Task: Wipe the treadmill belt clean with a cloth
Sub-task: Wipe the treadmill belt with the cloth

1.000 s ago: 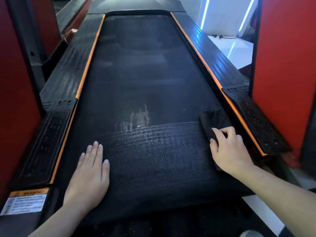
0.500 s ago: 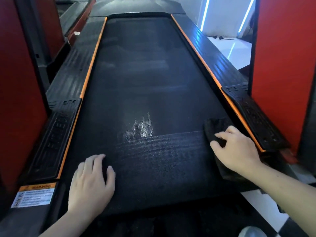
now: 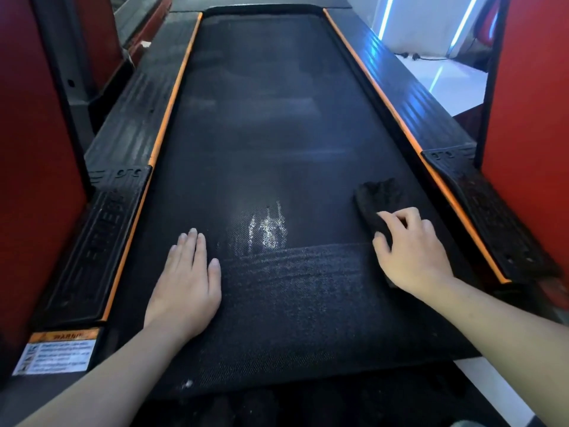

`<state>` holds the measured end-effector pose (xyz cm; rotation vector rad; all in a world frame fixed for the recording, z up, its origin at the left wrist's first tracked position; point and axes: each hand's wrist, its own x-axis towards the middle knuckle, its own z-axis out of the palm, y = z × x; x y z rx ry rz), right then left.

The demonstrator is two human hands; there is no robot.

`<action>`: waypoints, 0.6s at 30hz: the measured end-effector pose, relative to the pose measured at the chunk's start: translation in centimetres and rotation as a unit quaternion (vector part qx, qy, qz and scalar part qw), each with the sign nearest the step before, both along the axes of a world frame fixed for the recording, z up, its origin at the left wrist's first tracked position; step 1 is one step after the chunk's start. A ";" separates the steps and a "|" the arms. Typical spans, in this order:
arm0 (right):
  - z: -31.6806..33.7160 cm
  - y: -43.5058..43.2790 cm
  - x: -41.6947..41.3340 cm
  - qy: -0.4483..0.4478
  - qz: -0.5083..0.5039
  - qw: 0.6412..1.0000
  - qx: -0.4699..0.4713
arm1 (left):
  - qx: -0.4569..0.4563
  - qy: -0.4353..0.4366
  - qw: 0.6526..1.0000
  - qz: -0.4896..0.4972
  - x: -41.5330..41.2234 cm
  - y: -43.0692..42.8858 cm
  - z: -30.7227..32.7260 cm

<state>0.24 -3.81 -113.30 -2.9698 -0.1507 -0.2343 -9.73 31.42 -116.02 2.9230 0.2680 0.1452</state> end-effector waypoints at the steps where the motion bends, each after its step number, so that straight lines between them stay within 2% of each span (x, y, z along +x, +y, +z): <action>1: 0.0 -0.1 -0.1 0.000 0.002 1.000 -0.005 | 0.001 -0.002 1.000 -0.002 0.0 -0.1 0.1; 6: -0.3 -0.4 -1.1 -0.006 0.003 1.000 -0.018 | -0.024 0.003 1.000 0.002 -0.8 -0.5 0.3; 18: -0.3 -1.1 -4.5 -0.018 0.012 1.000 -0.014 | 0.008 -0.004 1.000 -0.007 -3.4 -0.8 -0.8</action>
